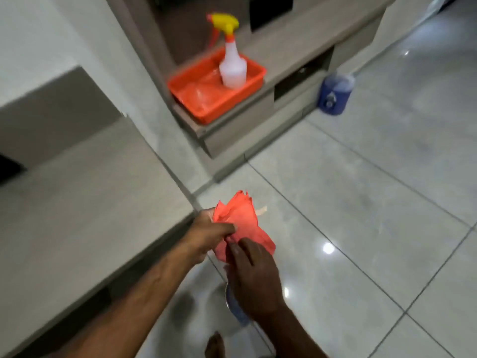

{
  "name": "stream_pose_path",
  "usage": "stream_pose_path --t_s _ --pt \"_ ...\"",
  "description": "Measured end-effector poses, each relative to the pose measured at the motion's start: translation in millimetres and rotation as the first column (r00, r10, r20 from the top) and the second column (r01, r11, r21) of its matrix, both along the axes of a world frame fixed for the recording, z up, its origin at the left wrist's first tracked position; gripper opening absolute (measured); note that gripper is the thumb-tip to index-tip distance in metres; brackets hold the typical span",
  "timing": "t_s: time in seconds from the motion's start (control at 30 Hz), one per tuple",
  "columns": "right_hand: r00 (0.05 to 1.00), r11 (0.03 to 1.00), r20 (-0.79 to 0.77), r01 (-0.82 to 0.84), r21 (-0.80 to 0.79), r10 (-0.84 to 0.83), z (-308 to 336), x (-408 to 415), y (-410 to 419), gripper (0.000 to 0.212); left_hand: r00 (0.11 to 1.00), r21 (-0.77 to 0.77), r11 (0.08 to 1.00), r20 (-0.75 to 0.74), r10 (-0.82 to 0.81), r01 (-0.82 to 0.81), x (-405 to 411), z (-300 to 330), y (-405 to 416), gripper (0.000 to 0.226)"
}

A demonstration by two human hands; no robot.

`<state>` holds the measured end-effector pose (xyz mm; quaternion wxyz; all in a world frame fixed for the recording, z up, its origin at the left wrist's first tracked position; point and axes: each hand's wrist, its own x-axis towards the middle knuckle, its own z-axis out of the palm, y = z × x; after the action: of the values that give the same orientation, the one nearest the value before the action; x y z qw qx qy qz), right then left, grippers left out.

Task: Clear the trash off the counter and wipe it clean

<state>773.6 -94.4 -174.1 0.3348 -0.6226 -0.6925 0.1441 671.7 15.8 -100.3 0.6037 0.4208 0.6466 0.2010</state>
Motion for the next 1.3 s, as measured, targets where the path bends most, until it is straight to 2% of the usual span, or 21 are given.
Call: stream_pose_path --t_s 0.07,0.1,0.13,0.17,0.2,0.23,0.27,0.33,0.4,0.47,0.5,0.6,0.73,0.9,0.97,1.03,1.1,1.13,1.2,1.27,1.3 --pt "0.989 0.997 -0.137 0.067 0.025 -0.063 27 4 -2 0.055 0.997 0.105 0.992 0.016 -0.071 0.069 -5 52 15 0.022" --pt "0.943 0.986 -0.291 0.163 -0.013 -0.16 39 5 3 0.061 0.994 0.161 0.982 0.033 -0.103 0.096 -10 77 27 0.024" --pt "0.828 0.955 -0.476 0.271 -0.122 -0.296 51 6 12 0.064 0.989 0.208 0.97 0.053 -0.137 0.123 -16 100 38 0.025" --pt "0.637 0.896 -0.63 0.323 -0.305 -0.444 64 7 27 0.065 0.983 0.245 0.959 0.078 -0.168 0.145 -23 122 51 0.026" --pt "0.443 0.837 -0.711 0.262 -0.48 -0.546 77 7 46 0.066 0.975 0.274 0.947 0.099 -0.2 0.166 -29 141 65 0.027" --pt "0.293 0.803 -0.753 0.112 -0.585 -0.589 86 9 64 0.065 0.966 0.29 0.94 0.128 -0.224 0.179 -34 156 78 0.028" --pt "0.175 0.797 -0.794 -0.067 -0.6 -0.583 96 11 86 0.062 0.957 0.302 0.936 0.165 -0.24 0.183 -40 169 94 0.029" --pt "0.012 0.813 -0.865 -0.335 -0.476 -0.501 115 11 129 0.055 0.939 0.312 0.934 0.234 -0.251 0.172 -52 187 128 0.037" --pt "-0.09 0.842 -0.9 -0.403 -0.359 -0.427 131 8 170 0.046 0.933 0.319 0.935 0.263 -0.244 0.154 -63 194 163 0.049" --pt "-0.114 0.891 -0.925 -0.332 -0.309 -0.363 142 0 213 0.039 0.955 0.355 0.923 0.193 -0.225 0.146 -76 194 205 0.053" --pt "-0.081 0.912 -0.933 -0.255 -0.32 -0.35 145 -3 234 0.037 0.97 0.383 0.912 0.122 -0.21 0.149 -82 192 228 0.053" --pt "0.107 0.918 -0.915 -0.038 -0.394 -0.388 150 -10 293 0.037 0.974 0.43 0.874 -0.12 -0.191 0.225 -96 178 300 0.042" --pt "0.257 0.896 -0.859 0.104 -0.431 -0.443 142 -18 368 0.04 0.94 0.427 0.862 -0.307 -0.147 0.275 -89 142 389 0.014" --pt "0.405 0.801 -0.691 0.33 -0.5 -0.598 122 -40 444 0.049 0.88 0.358 0.858 -0.433 -0.195 0.367 -71 90 467 0.039" --pt "0.514 0.768 -0.572 0.404 -0.497 -0.64 114 -50 466 0.057 0.836 0.334 0.836 -0.494 -0.239 0.436 -66 68 490 0.051" --pt "0.623 0.768 -0.462 0.417 -0.487 -0.631 104 -57 483 0.053 0.79 0.336 0.793 -0.548 -0.275 0.509 -63 47 506 0.065" --pt "0.745 0.769 -0.309 0.405 -0.495 -0.592 94 -61 494 0.039 0.694 0.321 0.712 -0.647 -0.317 0.625 -62 25 514 0.076" --pt "0.806 0.765 -0.204 0.399 -0.506 -0.556 88 -62 498 0.031 0.623 0.315 0.648 -0.713 -0.321 0.694 -63 13 516 0.077" --pt "0.909 0.766 0.029 0.366 -0.528 -0.415 78 -63 502 0.028 0.499 0.332 0.484 -0.823 -0.27 0.81 -66 -5 515 0.074" --pt "0.942 0.775 0.222 0.332 -0.538 -0.25 76 -61 501 0.035 0.418 0.349 0.327 -0.892 -0.171 0.878 -70 -10 508 0.067" --pt "0.936 0.776 0.288 0.332 -0.537 -0.201 79 -60 499 0.037 0.39 0.339 0.284 -0.909 -0.146 0.897 -71 -7 501 0.063"
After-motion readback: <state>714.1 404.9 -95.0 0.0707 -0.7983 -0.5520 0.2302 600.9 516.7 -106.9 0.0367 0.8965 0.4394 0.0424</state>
